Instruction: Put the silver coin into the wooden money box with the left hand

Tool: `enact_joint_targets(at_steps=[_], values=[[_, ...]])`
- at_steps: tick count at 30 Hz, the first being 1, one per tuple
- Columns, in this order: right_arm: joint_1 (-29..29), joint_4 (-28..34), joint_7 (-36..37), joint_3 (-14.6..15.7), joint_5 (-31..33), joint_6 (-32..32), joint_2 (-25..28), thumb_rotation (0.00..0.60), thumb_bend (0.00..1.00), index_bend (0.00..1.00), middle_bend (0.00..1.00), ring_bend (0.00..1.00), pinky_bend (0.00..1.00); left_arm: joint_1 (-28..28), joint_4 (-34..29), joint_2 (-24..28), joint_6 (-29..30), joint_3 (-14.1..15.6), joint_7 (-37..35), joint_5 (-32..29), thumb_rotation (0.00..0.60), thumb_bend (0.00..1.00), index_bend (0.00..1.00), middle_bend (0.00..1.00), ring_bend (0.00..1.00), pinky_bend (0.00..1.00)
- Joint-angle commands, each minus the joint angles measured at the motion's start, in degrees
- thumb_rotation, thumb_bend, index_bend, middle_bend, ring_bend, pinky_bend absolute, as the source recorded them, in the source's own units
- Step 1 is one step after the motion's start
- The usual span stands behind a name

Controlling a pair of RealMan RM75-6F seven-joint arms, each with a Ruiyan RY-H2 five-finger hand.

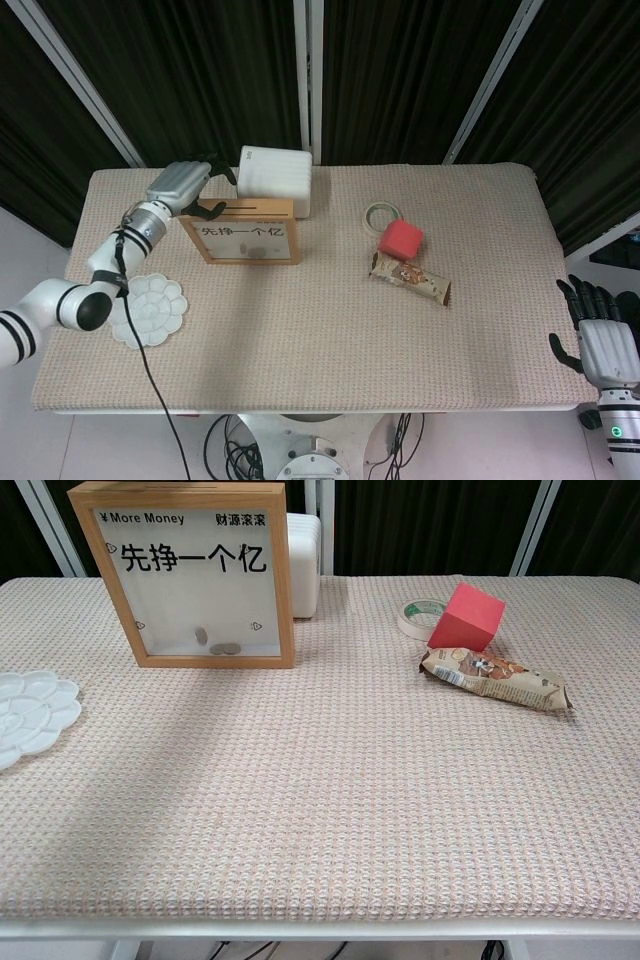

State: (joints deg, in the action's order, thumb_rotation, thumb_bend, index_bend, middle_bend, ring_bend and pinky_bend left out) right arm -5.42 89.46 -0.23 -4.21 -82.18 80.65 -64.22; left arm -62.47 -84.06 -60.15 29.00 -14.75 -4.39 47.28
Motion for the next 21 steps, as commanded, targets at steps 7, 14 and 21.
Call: enact_joint_targets(at_steps=[7,14,21], values=[[0.6,-0.3,1.0,0.2,-0.5,1.1,0.5,0.6,0.33,0.0,0.0,0.0,0.0,21.3,-20.2,6.9,42.2,6.0,13.3,17.9,0.6,0.15,0.25,0.17,0.0,0.08],[1.3,-1.2,1.2,1.1,-2.3,2.3,0.2,0.6,0.33,0.0,0.0,0.0,0.0,41.1,-12.2,0.9,62.9,17.5,11.5,29.8,0.6,0.08,0.11,0.05,0.0,0.06],[1.5,-1.8,-0.9,2.0,-2.6,1.9,-0.9,0.6,0.33,0.0,0.0,0.0,0.0,50.0,0.7,-5.4,65.5,20.6,6.7,30.8,0.6,0.07,0.09,0.01,0.0,0.05]])
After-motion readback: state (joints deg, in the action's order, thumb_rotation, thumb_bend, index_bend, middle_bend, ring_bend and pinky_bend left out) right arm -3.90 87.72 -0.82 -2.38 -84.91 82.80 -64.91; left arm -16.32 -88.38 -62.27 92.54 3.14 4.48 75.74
